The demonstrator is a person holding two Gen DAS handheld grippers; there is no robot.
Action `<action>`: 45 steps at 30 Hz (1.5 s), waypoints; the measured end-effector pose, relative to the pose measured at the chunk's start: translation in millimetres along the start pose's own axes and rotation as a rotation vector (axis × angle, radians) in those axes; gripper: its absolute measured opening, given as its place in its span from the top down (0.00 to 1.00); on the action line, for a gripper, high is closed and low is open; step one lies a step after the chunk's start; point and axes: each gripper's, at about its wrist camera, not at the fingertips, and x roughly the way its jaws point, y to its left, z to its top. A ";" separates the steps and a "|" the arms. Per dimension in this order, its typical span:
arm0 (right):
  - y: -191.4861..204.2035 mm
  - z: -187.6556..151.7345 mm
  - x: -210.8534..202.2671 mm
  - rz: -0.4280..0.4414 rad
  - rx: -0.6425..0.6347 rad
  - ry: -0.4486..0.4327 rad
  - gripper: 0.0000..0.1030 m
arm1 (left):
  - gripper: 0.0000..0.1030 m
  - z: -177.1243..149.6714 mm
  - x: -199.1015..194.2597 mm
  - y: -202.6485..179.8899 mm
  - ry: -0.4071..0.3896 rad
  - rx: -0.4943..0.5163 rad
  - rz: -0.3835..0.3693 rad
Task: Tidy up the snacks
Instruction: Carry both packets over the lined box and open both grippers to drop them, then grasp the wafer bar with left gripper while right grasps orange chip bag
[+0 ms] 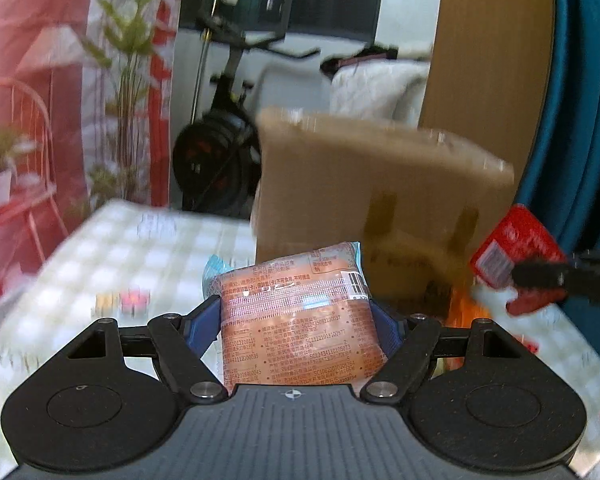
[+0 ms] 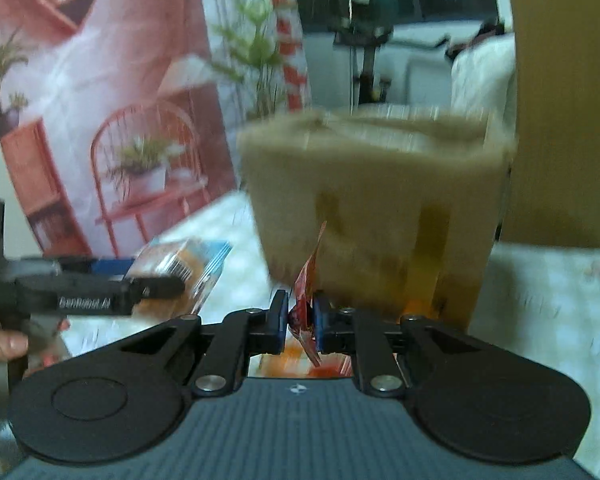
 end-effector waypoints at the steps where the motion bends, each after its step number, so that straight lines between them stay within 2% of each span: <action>1: -4.0 10.8 -0.6 -0.009 -0.002 -0.024 0.86 | 0.23 9.5 0.7 -0.9 -0.019 0.007 -0.003; 5: -18.7 55.7 2.3 -0.067 -0.022 -0.113 0.86 | 0.23 56.3 6.6 -6.8 -0.102 0.035 -0.017; 10: -43.4 100.4 27.2 -0.134 0.003 -0.175 0.86 | 0.23 115.6 30.3 -25.6 -0.189 0.060 -0.029; 14: -62.4 118.0 61.1 -0.173 0.025 -0.155 0.86 | 0.23 151.3 60.4 -45.5 -0.211 0.104 -0.039; 17: -73.4 120.5 80.3 -0.205 0.029 -0.118 0.86 | 0.23 166.3 88.4 -60.0 -0.175 0.122 -0.056; 19: -78.5 118.6 87.0 -0.232 0.034 -0.104 0.86 | 0.22 169.5 104.9 -66.6 -0.143 0.122 -0.080; 20: -81.2 117.1 88.0 -0.244 0.035 -0.102 0.82 | 0.22 170.3 113.8 -67.1 -0.122 0.124 -0.093; 21: -82.9 115.5 87.7 -0.255 0.033 -0.101 0.70 | 0.22 170.6 120.4 -69.0 -0.105 0.127 -0.101; 23: -86.7 111.1 83.1 -0.252 0.037 -0.102 0.57 | 0.22 166.7 126.4 -67.6 -0.087 0.137 -0.096; 24: -88.3 109.4 78.9 -0.249 0.040 -0.103 0.55 | 0.22 164.9 127.6 -66.5 -0.084 0.142 -0.095; 36: -81.7 81.6 33.2 -0.220 0.088 -0.097 0.38 | 0.21 155.7 92.2 -41.8 -0.080 0.140 -0.096; 45: -78.9 22.4 17.0 -0.216 0.219 -0.032 0.15 | 0.21 97.4 69.0 -21.7 -0.018 0.131 -0.086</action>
